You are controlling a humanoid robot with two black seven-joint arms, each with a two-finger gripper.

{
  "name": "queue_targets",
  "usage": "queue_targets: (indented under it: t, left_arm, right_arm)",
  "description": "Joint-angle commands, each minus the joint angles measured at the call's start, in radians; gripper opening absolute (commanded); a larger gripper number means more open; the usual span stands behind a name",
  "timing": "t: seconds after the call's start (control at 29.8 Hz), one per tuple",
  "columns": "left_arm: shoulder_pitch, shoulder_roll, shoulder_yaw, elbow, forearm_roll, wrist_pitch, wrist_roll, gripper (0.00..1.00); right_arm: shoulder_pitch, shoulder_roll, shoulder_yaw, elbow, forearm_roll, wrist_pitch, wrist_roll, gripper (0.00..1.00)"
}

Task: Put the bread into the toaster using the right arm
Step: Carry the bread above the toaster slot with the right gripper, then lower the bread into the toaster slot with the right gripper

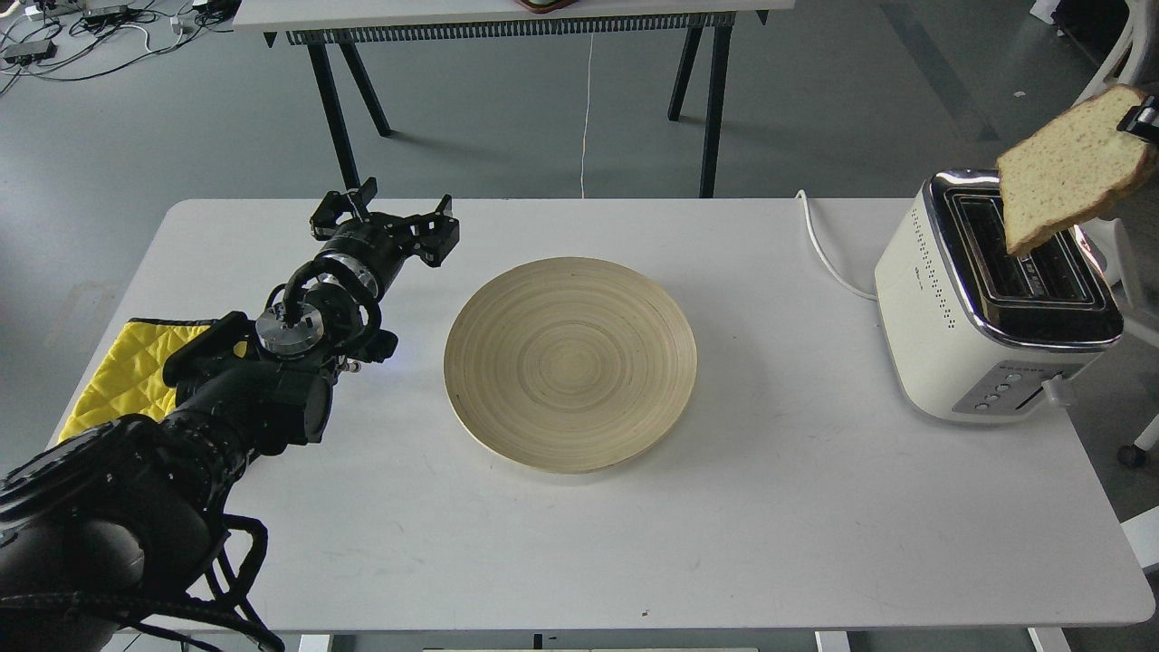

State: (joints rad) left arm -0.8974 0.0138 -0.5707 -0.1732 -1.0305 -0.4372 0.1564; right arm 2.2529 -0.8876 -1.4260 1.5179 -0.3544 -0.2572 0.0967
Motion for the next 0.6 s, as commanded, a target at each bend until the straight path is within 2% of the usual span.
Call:
queue_targets:
  t: [0.0,0.57]
  left_arm:
    - [0.000,0.000,0.000,0.000,0.001,0.000,0.000,1.00]
    - [0.000,0.000,0.002,0.000,0.000,0.000,0.000,1.00]
  right_arm:
    - [-0.009,0.002,-0.001,-0.001,0.000,0.001,0.000,0.00]
    - [-0.062,0.022,0.001,0.001,0.000,0.003,0.000,0.00]
